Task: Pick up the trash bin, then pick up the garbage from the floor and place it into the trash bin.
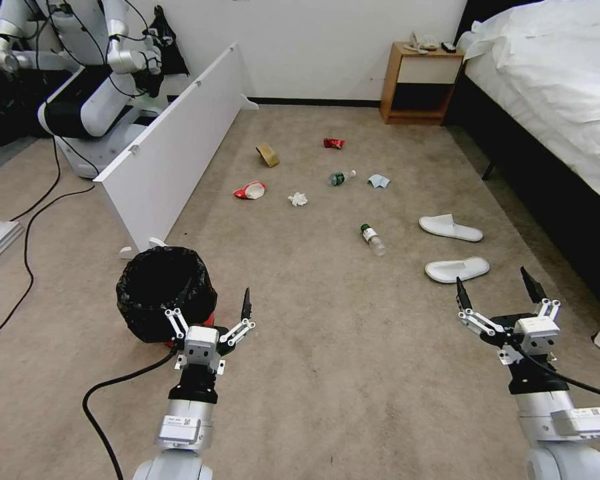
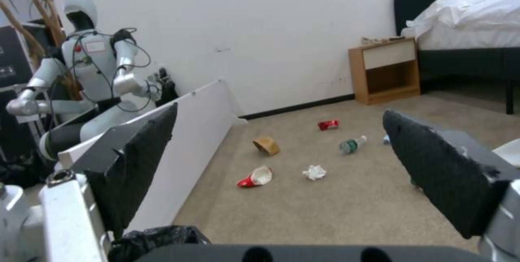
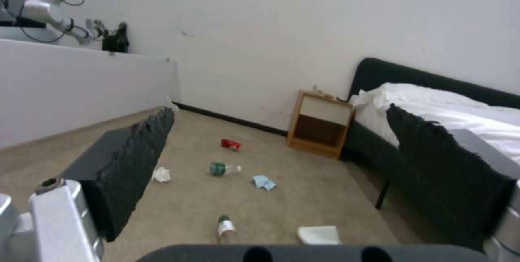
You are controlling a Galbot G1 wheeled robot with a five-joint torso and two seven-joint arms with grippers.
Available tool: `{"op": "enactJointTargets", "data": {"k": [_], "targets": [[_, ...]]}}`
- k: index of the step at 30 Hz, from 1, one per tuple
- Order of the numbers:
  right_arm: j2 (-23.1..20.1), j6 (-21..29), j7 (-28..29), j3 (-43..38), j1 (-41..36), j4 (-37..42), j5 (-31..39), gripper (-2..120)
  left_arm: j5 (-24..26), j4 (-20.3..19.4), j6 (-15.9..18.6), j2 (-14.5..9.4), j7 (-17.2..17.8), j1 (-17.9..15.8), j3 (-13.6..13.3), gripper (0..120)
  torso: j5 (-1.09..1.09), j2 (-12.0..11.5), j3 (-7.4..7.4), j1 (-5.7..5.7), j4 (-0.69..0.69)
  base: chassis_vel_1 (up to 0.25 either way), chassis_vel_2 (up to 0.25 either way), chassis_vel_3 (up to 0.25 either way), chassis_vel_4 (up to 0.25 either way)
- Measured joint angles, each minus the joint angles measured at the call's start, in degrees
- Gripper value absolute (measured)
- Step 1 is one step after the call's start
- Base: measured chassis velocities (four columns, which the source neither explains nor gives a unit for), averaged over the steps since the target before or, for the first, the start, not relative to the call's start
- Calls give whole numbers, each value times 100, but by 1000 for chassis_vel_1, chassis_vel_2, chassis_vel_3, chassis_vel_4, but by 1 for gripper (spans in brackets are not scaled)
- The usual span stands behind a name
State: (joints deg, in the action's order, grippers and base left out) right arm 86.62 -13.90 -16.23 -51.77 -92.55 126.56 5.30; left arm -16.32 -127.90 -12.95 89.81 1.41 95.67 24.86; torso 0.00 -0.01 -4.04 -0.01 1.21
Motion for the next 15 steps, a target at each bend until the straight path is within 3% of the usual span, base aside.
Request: {"op": "enactJointTargets", "data": {"k": [15], "targets": [[-26,0,-34,-21,-28,6,-7,100,-79,-25,3,66,124,5,-14,100,0,0,0,0,0,0,0,0,0]]}}
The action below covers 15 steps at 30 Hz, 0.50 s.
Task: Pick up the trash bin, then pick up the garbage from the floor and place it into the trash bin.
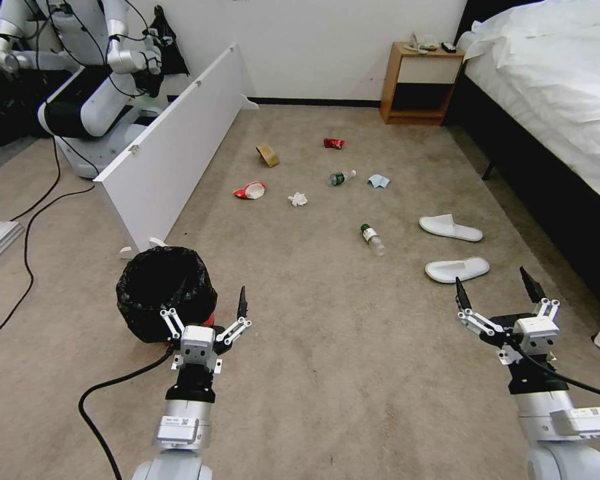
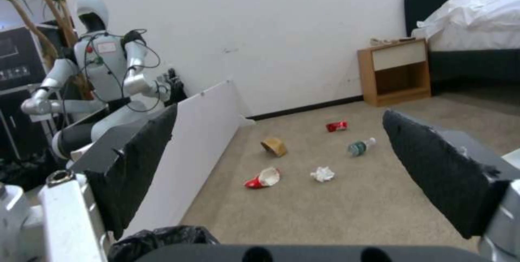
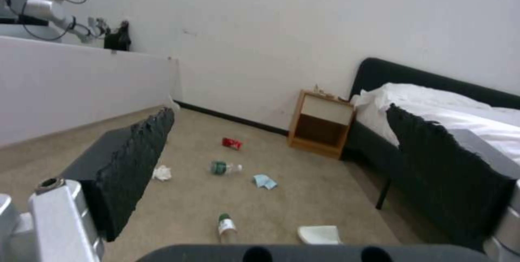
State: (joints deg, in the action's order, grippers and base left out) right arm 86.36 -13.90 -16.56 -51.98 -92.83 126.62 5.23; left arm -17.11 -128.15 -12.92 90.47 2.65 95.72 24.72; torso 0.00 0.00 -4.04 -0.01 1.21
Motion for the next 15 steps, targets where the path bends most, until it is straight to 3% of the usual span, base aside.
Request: {"op": "enactJointTargets", "data": {"k": [15], "targets": [[-64,-8,-33,21,34,-53,-33,100,-7,12,-45,49,-11,43,8,100,0,1,0,0,0,4,2,-2,-3]]}}
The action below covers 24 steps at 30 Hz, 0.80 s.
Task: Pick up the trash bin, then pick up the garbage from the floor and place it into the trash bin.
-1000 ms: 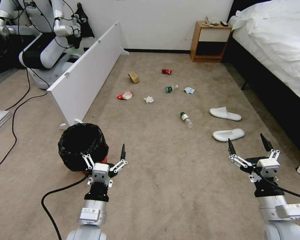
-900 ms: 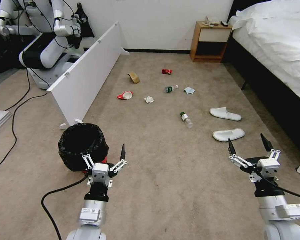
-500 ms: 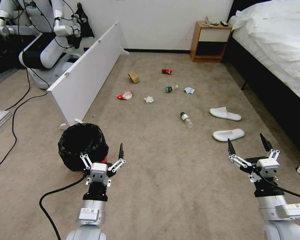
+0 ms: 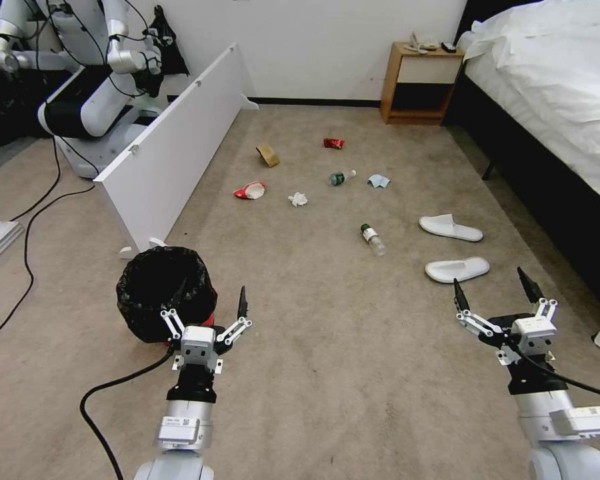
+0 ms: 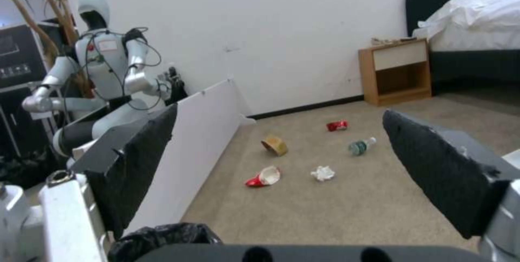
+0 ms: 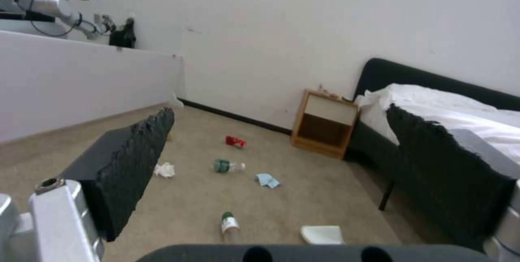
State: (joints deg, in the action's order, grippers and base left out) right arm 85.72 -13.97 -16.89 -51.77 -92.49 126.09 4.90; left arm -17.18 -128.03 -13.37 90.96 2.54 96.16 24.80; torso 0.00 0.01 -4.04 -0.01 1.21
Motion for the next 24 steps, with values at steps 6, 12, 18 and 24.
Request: {"op": "enactJointTargets", "data": {"k": [6,12,18,24], "targets": [[-36,-25,0,3,-16,0,20,100,-16,26,-5,10,-5,1,-8,100,0,0,0,0,0,120,90,-100,-112],[-56,-51,-2,7,-28,-1,69,100,-50,49,-16,24,-8,14,-26,100,0,0,1,0,0,213,215,-201,-202],[-85,-89,-3,21,-34,-14,107,100,-62,71,-25,37,-9,15,-39,100,-1,0,1,0,0,263,286,-267,-286],[-91,-131,7,35,-9,-45,155,100,-52,84,-40,40,-10,1,-31,100,1,-1,0,0,0,309,360,-300,-364]]}}
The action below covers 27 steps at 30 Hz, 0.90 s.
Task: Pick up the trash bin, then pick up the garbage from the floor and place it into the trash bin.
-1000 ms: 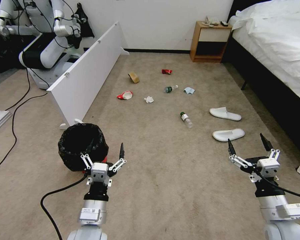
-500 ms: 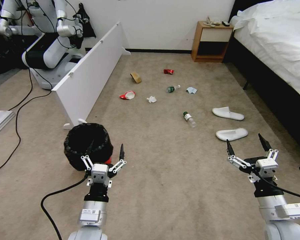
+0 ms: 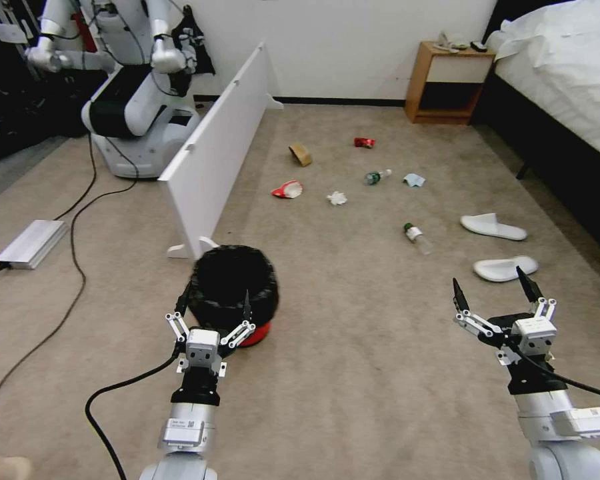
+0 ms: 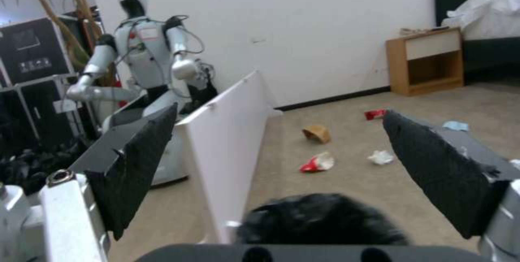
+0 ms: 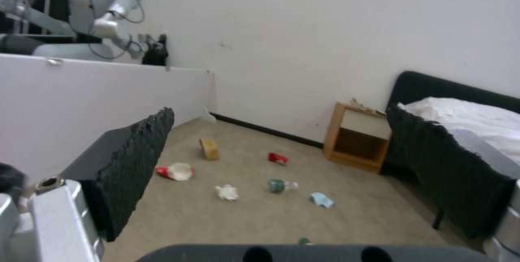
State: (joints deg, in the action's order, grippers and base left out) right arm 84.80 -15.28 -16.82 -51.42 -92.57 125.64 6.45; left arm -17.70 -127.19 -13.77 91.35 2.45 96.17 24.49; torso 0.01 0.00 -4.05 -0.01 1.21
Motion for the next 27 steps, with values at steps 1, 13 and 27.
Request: {"op": "enactJointTargets", "data": {"k": [1,13,27], "targets": [[0,0,0,0,0,0,0,100,0,0,0,0,0,0,0,100,0,0,0,0,0,334,381,-310,-378],[-4,-54,26,13,39,-79,52,100,-6,42,-41,15,118,-95,23,100,3,0,0,0,0,186,208,-178,-194],[-3,-42,88,42,71,-96,69,100,-4,22,-42,28,200,-129,14,100,-2,0,0,0,-1,-22,-22,18,24]]}}
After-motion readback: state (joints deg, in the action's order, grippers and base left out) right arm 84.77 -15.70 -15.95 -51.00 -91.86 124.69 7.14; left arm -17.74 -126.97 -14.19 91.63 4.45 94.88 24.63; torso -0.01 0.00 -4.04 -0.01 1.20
